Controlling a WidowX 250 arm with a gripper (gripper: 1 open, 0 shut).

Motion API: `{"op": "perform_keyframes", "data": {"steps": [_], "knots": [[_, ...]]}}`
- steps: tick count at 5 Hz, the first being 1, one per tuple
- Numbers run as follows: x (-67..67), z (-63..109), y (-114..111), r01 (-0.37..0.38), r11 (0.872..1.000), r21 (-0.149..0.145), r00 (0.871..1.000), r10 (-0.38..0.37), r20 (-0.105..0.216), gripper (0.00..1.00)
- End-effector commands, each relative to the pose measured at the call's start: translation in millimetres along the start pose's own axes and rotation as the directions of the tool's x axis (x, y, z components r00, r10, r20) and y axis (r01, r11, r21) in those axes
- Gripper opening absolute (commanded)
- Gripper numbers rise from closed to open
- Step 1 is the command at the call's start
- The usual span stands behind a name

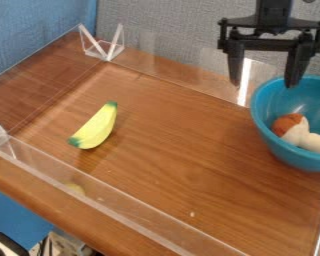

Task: Remove the mushroom from the blue bowl and put it on the table

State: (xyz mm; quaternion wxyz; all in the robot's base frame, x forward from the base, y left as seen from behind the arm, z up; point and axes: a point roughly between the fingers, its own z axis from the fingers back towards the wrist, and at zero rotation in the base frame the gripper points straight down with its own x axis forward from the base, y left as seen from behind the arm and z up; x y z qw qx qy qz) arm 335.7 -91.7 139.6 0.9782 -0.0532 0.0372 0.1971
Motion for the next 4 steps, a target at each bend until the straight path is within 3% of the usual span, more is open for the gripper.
{"op": "perform_keyframes", "data": {"steps": [1, 3, 4], "knots": [[16.4, 1.0, -18, -0.061, 0.996, -0.064, 0.996, 0.064, 0.058, 1.00], [41.9, -45.8, -31, -0.176, 0.980, -0.090, 0.981, 0.182, 0.066, 1.00], [48.9, -59.5, -40, -0.233, 0.966, -0.109, 0.967, 0.242, 0.078, 0.00]]}}
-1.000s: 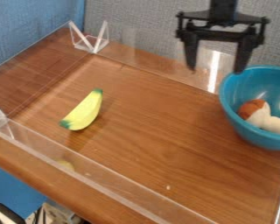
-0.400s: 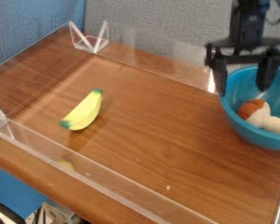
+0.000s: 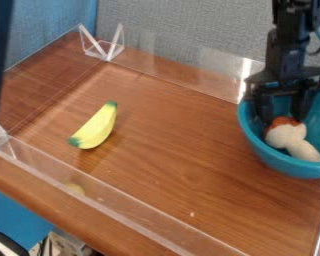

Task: Remove the mushroom from the blue bowl and put it on the table

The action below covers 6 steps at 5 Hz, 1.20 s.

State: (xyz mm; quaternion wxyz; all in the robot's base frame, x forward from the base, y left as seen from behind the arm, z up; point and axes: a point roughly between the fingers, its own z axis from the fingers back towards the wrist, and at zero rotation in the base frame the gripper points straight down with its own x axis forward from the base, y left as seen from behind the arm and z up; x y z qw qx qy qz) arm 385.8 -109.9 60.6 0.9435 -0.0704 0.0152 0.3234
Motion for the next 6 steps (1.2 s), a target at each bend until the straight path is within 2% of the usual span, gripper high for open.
{"op": "perform_keyframes", "data": {"steps": [1, 2, 3, 5, 6], "knots": [[10.2, 5.3, -23, -0.018, 0.998, -0.063, 0.998, 0.021, 0.054, 0.00], [13.4, -10.8, -29, 0.044, 0.997, -0.063, 0.998, -0.040, 0.054, 0.00], [0.4, -16.7, -28, 0.110, 0.992, -0.061, 0.993, -0.107, 0.048, 0.00], [-35.0, 13.4, -40, 0.118, 0.991, -0.063, 0.992, -0.115, 0.048, 0.00], [-45.9, 28.4, -45, 0.148, 0.987, -0.068, 0.989, -0.145, 0.043, 0.00]]}}
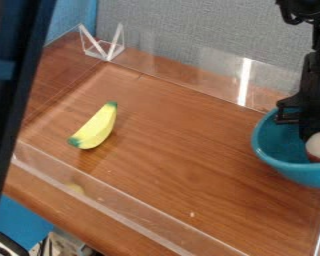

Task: Remove the mushroom from the blue bowl and put it on the table

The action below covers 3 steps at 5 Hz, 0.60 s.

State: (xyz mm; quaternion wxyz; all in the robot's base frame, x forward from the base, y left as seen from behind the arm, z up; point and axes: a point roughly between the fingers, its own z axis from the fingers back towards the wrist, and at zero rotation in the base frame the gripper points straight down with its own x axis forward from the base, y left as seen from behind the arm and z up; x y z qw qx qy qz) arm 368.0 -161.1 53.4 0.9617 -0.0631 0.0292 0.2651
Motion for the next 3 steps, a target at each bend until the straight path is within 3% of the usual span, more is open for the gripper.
{"op": "perform_keyframes", "data": {"steps": [1, 3], "knots": [[5.0, 49.1, -26, 0.029, 0.994, -0.110, 0.997, -0.021, 0.074, 0.00], [4.7, 44.8, -41, 0.027, 0.994, -0.110, 0.998, -0.021, 0.054, 0.00]]}}
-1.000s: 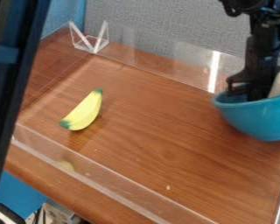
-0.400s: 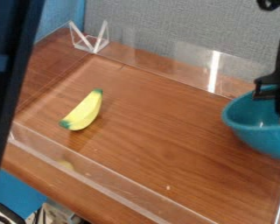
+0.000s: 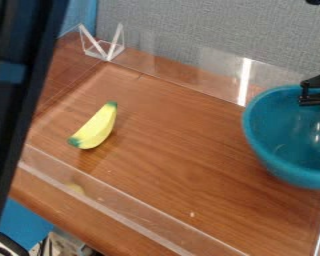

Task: Remove the mushroom from the blue bowl and put it on the table

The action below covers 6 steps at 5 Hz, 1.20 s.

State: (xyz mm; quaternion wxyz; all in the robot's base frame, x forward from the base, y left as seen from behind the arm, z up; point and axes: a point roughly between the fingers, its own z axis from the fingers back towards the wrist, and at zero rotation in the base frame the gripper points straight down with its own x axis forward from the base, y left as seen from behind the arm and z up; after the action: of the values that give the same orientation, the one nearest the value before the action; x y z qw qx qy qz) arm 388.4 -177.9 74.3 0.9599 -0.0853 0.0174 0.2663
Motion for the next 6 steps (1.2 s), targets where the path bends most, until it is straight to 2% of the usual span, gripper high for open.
{"op": "perform_keyframes", "data": {"steps": [1, 2, 3, 4, 5, 6], "knots": [[9.4, 33.9, -27, 0.018, 0.994, -0.111, 0.999, -0.013, 0.041, 0.00], [12.3, 56.8, -23, -0.017, 0.982, -0.190, 0.999, 0.023, 0.031, 0.00], [7.3, 87.2, -16, 0.074, 0.975, -0.209, 0.996, -0.062, 0.064, 0.00], [6.7, 118.6, 15, 0.132, 0.966, -0.220, 0.988, -0.111, 0.104, 0.00], [12.0, 138.2, 63, 0.156, 0.960, -0.232, 0.985, -0.135, 0.104, 0.00], [21.0, 142.7, 117, 0.221, 0.946, -0.237, 0.975, -0.207, 0.084, 0.00]]}}
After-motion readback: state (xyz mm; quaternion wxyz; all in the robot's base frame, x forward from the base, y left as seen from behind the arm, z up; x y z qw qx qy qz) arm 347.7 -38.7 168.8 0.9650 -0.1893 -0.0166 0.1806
